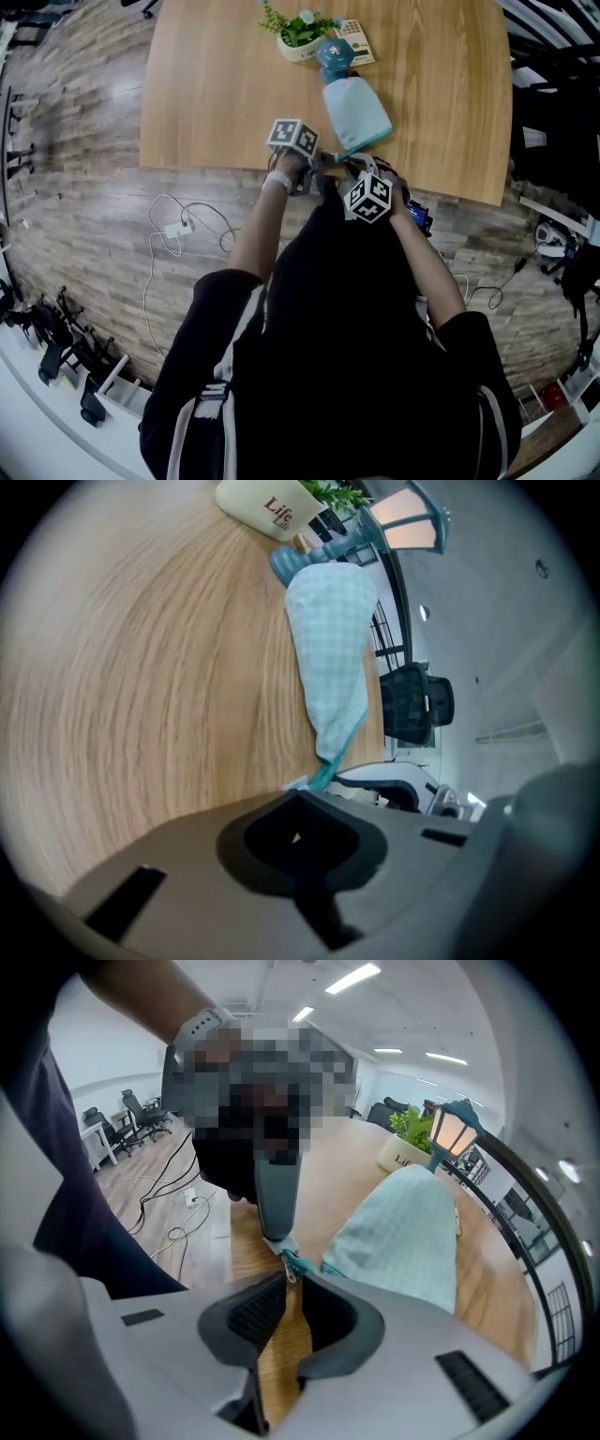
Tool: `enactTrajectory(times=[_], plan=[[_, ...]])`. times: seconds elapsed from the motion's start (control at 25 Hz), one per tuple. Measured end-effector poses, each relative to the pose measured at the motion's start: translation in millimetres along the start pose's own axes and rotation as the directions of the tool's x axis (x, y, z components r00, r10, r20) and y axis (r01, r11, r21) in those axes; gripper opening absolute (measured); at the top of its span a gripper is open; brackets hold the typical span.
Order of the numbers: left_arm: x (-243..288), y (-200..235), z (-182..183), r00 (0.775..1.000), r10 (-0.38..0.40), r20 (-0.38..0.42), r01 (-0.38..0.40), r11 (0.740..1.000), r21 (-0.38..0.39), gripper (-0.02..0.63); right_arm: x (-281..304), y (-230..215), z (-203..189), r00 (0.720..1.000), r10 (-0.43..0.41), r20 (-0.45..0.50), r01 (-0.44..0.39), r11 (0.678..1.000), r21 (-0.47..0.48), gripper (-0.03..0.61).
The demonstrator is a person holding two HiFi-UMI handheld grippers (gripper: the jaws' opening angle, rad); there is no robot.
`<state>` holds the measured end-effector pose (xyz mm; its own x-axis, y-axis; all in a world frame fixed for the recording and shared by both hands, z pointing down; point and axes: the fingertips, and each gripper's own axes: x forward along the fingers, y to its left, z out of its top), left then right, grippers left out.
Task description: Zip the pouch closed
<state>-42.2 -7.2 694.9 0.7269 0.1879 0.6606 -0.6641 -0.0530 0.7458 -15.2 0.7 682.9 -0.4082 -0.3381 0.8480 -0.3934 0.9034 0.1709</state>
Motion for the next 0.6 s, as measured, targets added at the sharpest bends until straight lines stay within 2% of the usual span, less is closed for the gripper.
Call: enactTrajectory(times=[0.2,0.36,0.6], plan=[[0.8,-1.5,-0.6,1.000,0.000,-0.027,0.001,1.000,0.014,-0.002,0.1,-0.1,1.9,1.000,-0.020,0.006,0.020,0.999,-0.048,0.064],[2.5,-0.4,0.7,1.000,-0.007,-0.030,0.008,1.000,0.021,-0.002,4.4,1.5,-1.2,0.999,-0.031,0.006,0.032,0.997,-0.070,0.038],[2.1,-0.4,0.1,1.000,-0.014,-0.028,0.015,1.000,0.025,-0.002,5.3,3.4,-0.8,1.000,-0.004,-0.014,0.003,0.996,-0.084,0.034]])
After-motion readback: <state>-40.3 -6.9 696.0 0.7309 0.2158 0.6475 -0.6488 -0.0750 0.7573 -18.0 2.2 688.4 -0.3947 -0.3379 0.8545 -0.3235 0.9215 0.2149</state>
